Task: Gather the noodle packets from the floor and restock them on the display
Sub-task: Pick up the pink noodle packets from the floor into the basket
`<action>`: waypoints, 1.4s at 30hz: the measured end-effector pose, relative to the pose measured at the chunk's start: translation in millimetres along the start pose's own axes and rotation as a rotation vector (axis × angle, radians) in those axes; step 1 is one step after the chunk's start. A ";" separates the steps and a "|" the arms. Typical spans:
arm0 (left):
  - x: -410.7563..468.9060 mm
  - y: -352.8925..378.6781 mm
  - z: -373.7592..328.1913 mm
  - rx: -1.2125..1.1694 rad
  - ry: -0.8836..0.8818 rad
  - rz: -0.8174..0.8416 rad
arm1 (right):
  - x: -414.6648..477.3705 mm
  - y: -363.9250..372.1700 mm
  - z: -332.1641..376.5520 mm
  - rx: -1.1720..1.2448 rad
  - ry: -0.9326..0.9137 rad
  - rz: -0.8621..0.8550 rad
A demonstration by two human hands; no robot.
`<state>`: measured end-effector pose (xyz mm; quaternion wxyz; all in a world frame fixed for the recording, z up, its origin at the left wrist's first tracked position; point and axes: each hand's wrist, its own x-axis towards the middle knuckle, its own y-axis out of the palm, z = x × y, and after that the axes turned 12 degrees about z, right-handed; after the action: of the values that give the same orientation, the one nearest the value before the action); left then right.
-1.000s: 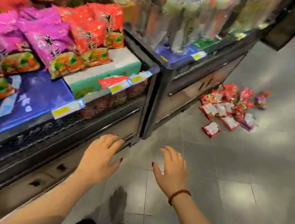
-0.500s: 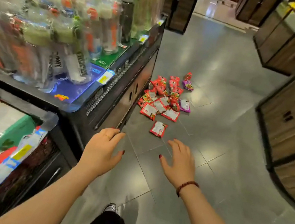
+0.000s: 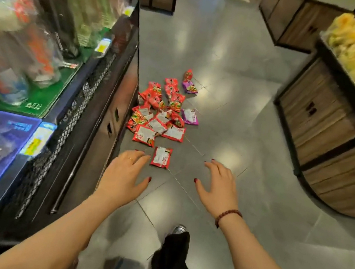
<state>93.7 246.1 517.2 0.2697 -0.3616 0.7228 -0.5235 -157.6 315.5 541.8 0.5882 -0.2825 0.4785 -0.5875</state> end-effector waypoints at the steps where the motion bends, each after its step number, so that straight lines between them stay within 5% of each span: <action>1: 20.7 1.7 -1.3 0.005 0.000 0.002 | 17.2 -5.3 -9.5 0.004 -0.002 0.003; 21: 412.0 11.3 -27.0 0.004 -0.057 0.083 | 343.6 -149.9 -182.9 0.045 -0.042 0.039; 42: 774.0 -12.0 96.6 -0.093 -0.358 0.073 | 793.5 -240.4 -202.9 -0.038 -0.282 0.329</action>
<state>-288.1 -433.6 490.4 0.3961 -0.4346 0.6992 -0.4067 -558.1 -436.9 496.1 0.7317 -0.2913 0.4421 -0.4292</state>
